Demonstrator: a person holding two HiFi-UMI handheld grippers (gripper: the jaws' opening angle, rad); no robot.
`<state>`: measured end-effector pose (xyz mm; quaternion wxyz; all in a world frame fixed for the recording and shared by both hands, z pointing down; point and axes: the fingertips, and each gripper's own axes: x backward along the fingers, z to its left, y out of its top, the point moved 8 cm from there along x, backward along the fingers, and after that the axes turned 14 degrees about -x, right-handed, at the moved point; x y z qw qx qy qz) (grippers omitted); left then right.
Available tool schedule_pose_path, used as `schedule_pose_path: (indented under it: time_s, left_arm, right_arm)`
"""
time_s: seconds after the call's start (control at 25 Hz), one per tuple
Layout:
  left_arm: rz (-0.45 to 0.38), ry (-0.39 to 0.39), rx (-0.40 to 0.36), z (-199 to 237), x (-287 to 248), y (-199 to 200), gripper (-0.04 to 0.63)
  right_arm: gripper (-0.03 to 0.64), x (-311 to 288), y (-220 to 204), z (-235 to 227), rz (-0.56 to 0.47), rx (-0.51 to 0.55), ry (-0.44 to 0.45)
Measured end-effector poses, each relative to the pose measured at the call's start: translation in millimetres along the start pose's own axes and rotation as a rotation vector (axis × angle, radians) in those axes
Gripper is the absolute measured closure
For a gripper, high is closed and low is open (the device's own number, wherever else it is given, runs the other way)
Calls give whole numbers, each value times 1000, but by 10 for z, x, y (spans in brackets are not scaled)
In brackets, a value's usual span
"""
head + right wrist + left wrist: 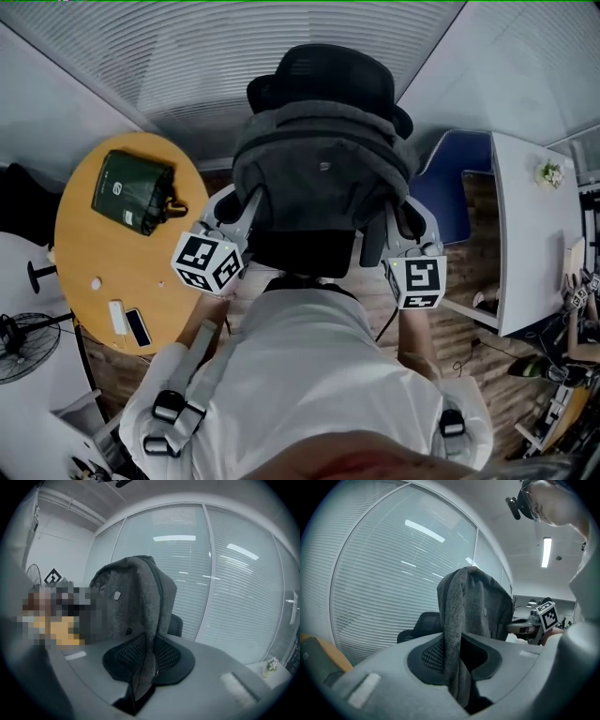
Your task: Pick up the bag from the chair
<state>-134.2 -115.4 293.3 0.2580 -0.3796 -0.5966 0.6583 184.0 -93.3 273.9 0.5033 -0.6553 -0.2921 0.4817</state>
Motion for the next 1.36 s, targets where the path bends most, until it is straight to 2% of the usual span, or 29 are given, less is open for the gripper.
schedule_pose_path:
  time_s: [0.44,1.36]
  left_arm:
    - [-36,0,8,-71,80,80,528]
    - [-29,-15,32,-123,32,5,528]
  right_arm:
    - [569,127,91,14,-29,-3,-15]
    - [569,160,5,-4,-15,-18,-32]
